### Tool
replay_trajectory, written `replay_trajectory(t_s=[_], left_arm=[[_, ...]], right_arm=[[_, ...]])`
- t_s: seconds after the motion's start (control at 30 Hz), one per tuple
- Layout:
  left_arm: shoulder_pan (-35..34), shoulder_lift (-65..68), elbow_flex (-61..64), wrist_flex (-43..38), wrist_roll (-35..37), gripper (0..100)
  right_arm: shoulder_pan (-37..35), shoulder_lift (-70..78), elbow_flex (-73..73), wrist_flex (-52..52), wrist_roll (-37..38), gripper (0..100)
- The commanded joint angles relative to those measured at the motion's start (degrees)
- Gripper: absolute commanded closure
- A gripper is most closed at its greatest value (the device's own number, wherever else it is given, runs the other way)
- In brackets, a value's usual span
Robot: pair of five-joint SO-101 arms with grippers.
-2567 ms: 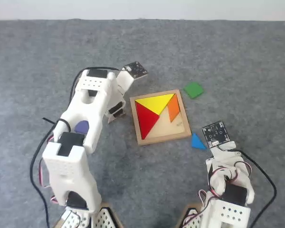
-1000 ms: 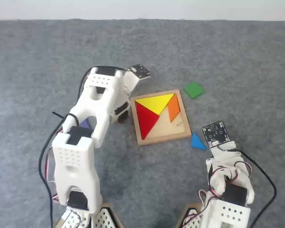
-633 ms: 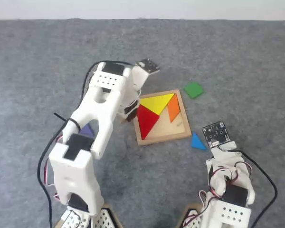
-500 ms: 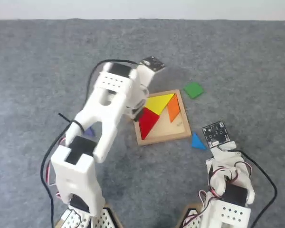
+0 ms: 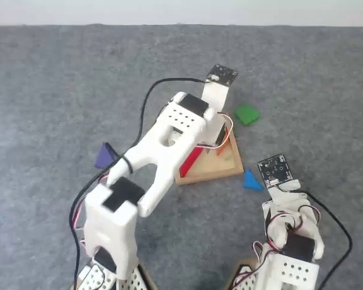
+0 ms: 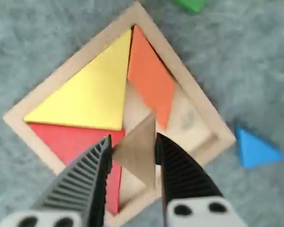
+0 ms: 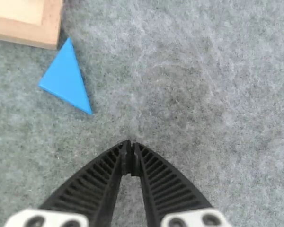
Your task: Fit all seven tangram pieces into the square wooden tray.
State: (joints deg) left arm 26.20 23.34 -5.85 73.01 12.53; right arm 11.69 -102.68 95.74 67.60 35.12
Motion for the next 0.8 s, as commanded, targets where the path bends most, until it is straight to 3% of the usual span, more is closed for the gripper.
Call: replay_trajectory(t_s=[0.0, 0.17, 0.4, 0.77], left_arm=[[-0.1, 6.6, -7.8, -1.5, 2.2, 98], [0.2, 15.9, -19.6, 4.9, 2.2, 96], [0.2, 22.6, -34.5, 16.4, 2.0, 84], [-1.0, 22.9, -36.7, 17.5, 2.1, 83]], right_arm=[[-0.3, 0.1, 0.8, 0.5, 0.6, 98.9], [-0.3, 0.1, 0.8, 0.5, 0.6, 98.9], [-0.3, 0.1, 0.8, 0.5, 0.6, 98.9], [-0.3, 0.1, 0.8, 0.5, 0.6, 98.9]])
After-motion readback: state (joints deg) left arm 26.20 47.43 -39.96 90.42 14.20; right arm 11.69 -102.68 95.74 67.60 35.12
